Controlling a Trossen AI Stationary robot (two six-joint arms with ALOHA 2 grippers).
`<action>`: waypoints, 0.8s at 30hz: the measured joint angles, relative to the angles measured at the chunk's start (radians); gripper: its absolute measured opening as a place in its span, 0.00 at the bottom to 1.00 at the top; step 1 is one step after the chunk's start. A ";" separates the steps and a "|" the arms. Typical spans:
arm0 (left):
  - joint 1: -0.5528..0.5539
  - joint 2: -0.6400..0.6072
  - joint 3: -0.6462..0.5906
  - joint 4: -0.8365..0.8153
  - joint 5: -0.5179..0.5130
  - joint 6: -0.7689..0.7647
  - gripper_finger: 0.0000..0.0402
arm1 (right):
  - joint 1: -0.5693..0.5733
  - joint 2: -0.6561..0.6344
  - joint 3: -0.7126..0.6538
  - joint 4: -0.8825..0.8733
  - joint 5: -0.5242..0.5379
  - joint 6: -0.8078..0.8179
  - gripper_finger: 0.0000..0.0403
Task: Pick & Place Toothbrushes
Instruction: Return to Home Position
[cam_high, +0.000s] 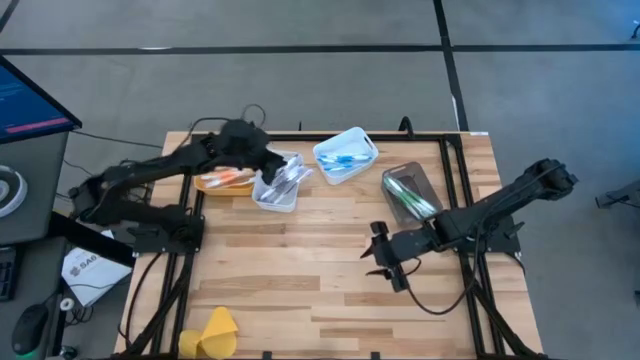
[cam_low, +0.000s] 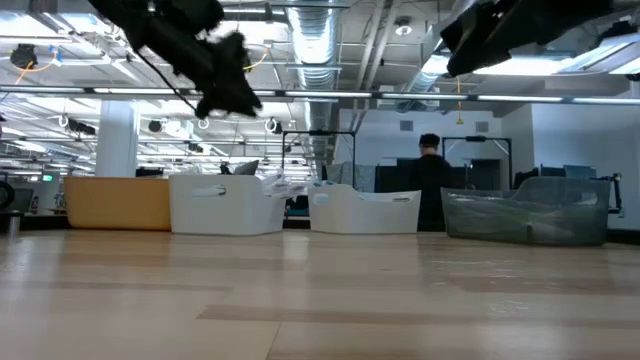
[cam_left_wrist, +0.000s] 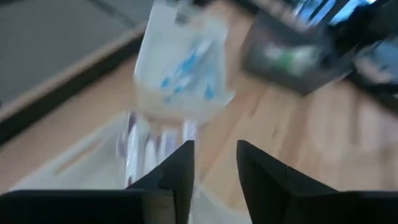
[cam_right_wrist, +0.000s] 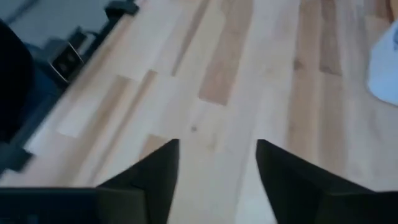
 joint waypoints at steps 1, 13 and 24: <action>-0.001 -0.038 0.000 0.003 0.005 -0.003 0.27 | -0.011 0.000 0.021 -0.041 0.001 -0.023 0.49; -0.089 -0.391 0.002 -0.167 -0.018 0.057 0.01 | -0.165 -0.011 0.130 -0.593 -0.053 -0.158 0.04; -0.123 -0.518 -0.179 -0.163 -0.050 0.192 0.00 | -0.372 -0.326 -0.040 -0.470 -0.367 -0.342 0.01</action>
